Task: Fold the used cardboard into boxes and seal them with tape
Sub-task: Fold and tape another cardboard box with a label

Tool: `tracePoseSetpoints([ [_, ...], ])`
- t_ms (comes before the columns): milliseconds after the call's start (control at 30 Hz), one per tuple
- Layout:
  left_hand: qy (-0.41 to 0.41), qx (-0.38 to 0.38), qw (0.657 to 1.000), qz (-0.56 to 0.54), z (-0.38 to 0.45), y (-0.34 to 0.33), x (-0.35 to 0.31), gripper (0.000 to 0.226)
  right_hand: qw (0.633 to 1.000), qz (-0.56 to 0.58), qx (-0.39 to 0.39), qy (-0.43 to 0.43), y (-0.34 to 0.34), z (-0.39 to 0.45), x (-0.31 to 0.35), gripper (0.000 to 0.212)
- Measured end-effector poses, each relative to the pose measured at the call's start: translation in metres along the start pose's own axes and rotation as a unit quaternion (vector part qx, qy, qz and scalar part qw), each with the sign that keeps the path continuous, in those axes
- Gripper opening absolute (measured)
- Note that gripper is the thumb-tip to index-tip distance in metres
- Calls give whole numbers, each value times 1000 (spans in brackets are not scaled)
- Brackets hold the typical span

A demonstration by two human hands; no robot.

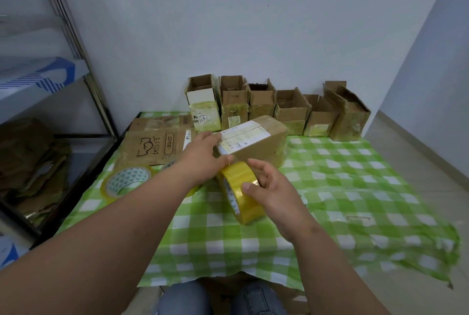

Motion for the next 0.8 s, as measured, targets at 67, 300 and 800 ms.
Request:
tracePoseSetpoints([
  [67,-6,4,1000,19,2,1,2,71,1000,-8,-5,1,1,-2,-5,49],
  [300,-45,0,998,32,-1,8,-5,52,999,30,42,14,-7,-11,-17,36],
  [800,-55,30,996,70,10,22,-3,48,997,51,56,17,-17,-16,-25,27],
])
Point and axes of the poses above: each hand's wrist, its own z-axis towards the middle knuckle, its own y-axis out of the back of the hand, x = y × z, the point moved 1 cm from there along z, towards the middle knuckle, and after that the axes turned 8 degrees about y, right-handed, at the moved point
